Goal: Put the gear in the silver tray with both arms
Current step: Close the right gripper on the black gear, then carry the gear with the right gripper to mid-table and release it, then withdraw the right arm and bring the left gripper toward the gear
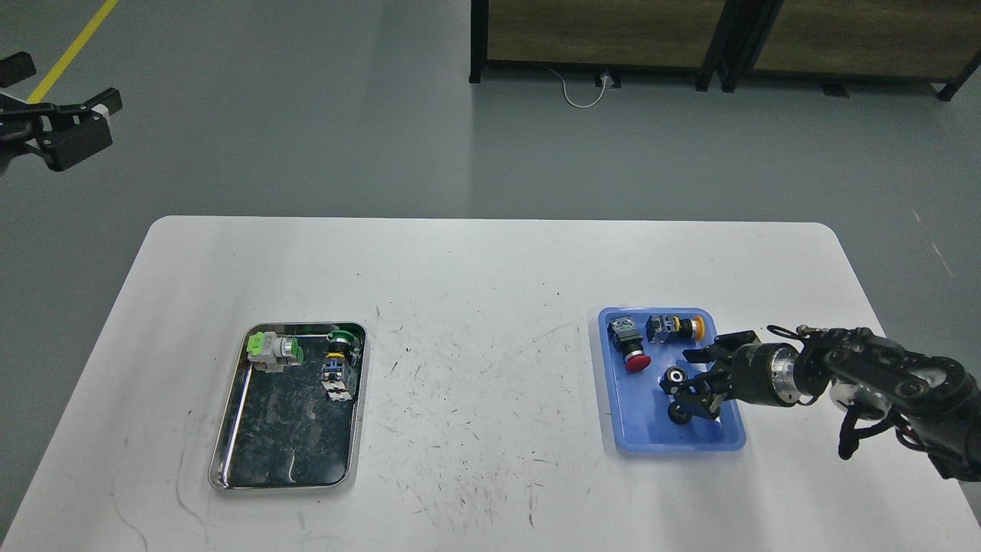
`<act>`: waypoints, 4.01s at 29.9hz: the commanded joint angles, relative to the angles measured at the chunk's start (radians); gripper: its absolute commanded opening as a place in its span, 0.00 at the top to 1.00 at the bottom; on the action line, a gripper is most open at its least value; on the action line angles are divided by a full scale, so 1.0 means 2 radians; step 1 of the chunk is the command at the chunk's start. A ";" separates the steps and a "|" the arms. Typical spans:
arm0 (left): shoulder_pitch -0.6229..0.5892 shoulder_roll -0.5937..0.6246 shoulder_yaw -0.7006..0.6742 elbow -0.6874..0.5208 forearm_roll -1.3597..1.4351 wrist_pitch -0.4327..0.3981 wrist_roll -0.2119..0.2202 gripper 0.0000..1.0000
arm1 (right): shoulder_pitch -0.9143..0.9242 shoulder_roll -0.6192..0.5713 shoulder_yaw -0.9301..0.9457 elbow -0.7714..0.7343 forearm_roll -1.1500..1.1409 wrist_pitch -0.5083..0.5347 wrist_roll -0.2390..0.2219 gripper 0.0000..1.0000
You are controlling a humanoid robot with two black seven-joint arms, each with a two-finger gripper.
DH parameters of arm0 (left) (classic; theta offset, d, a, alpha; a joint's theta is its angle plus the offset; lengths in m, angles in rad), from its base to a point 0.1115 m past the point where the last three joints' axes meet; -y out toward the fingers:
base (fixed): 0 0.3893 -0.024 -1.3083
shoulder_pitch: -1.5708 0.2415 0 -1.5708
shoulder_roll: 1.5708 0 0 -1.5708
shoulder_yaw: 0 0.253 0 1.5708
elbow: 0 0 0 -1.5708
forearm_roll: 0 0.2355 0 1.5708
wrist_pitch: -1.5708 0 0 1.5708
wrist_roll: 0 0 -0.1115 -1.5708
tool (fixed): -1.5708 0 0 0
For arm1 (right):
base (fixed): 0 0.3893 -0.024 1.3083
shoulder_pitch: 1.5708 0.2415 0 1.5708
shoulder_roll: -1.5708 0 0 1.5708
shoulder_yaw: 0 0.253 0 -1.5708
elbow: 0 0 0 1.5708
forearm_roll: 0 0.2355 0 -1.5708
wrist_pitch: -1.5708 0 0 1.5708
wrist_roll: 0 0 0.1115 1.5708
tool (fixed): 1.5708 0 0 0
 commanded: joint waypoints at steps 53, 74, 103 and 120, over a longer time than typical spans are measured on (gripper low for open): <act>0.002 0.009 0.011 0.000 0.005 0.011 0.005 0.02 | 0.268 0.272 -0.294 0.028 -0.028 0.060 0.021 0.76; 0.002 0.020 0.012 -0.001 0.005 0.011 0.005 0.02 | 0.260 0.303 -0.299 -0.013 -0.027 0.060 0.040 0.69; 0.035 -0.043 0.014 -0.036 0.057 0.006 -0.014 0.02 | 0.259 0.134 -0.109 -0.109 -0.019 0.060 0.052 0.26; 0.157 -0.329 0.065 -0.021 0.228 0.047 -0.015 0.02 | 0.269 -0.032 -0.003 -0.118 0.027 0.060 0.048 0.25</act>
